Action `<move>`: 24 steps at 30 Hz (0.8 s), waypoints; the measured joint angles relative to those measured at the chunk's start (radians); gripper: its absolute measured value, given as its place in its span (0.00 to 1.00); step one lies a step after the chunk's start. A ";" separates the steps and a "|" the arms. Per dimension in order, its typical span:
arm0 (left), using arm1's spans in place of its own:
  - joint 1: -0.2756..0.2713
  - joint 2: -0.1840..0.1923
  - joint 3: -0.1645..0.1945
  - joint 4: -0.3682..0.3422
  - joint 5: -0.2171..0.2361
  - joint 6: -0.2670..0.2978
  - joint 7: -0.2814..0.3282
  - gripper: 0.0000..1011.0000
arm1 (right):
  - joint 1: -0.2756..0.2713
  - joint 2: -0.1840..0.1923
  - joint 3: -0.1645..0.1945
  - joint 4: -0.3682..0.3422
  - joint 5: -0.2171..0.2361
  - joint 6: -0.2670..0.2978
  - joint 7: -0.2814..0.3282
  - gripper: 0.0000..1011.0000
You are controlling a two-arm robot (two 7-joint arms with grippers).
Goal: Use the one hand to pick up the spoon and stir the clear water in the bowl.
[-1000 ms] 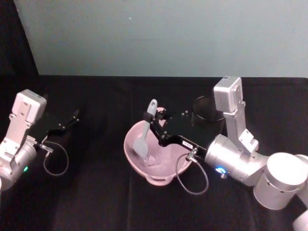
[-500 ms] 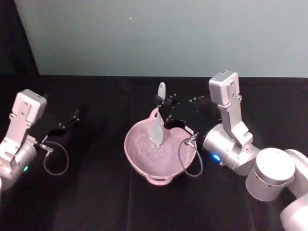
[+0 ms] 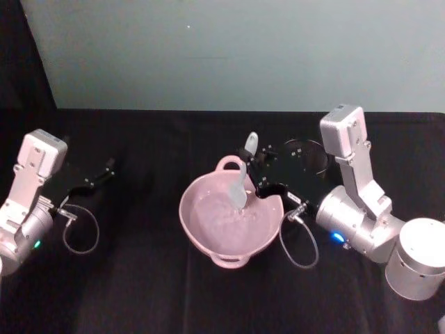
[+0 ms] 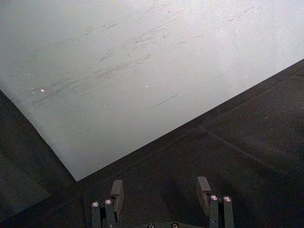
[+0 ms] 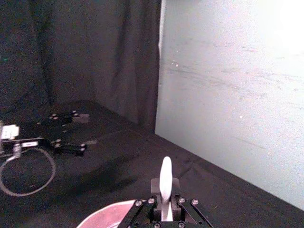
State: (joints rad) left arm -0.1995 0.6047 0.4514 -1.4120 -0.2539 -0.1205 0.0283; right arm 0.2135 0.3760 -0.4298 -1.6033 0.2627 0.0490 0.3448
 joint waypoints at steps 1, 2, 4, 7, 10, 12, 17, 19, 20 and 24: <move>0.000 0.000 0.000 0.000 0.000 0.000 0.000 1.00 | -0.007 0.004 0.003 -0.010 0.002 0.004 0.005 0.11; 0.000 0.000 0.000 0.000 0.000 0.000 0.000 1.00 | -0.014 0.007 0.006 -0.020 0.006 0.009 0.011 0.11; 0.000 0.000 0.000 0.000 0.000 0.000 0.000 1.00 | -0.031 0.017 0.013 -0.045 0.016 0.020 0.026 0.11; 0.000 0.000 0.000 0.000 0.000 0.000 0.000 1.00 | -0.049 0.024 0.017 -0.071 0.030 0.030 0.042 0.11; 0.000 0.000 0.000 0.000 0.000 0.000 0.000 1.00 | -0.059 0.025 0.016 -0.087 0.042 0.038 0.052 0.11; 0.000 0.000 0.000 0.000 0.000 0.000 0.000 1.00 | -0.061 0.023 0.013 -0.091 0.047 0.041 0.056 0.11; 0.000 0.000 0.000 0.000 0.000 0.000 0.000 1.00 | -0.057 0.003 -0.004 -0.086 0.058 0.045 0.059 0.11; 0.000 0.000 0.000 0.000 0.000 0.000 0.000 1.00 | -0.053 -0.004 -0.010 -0.078 0.061 0.043 0.060 0.11; 0.000 0.000 0.000 0.000 0.000 0.000 0.000 1.00 | -0.047 -0.013 -0.016 -0.067 0.063 0.039 0.063 0.11; 0.000 0.000 0.000 0.000 0.000 0.000 0.000 1.00 | -0.025 -0.039 -0.031 -0.029 0.060 0.016 0.063 0.11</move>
State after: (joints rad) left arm -0.1995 0.6047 0.4514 -1.4120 -0.2539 -0.1205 0.0283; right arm 0.1883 0.3368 -0.4605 -1.6327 0.3225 0.0648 0.4074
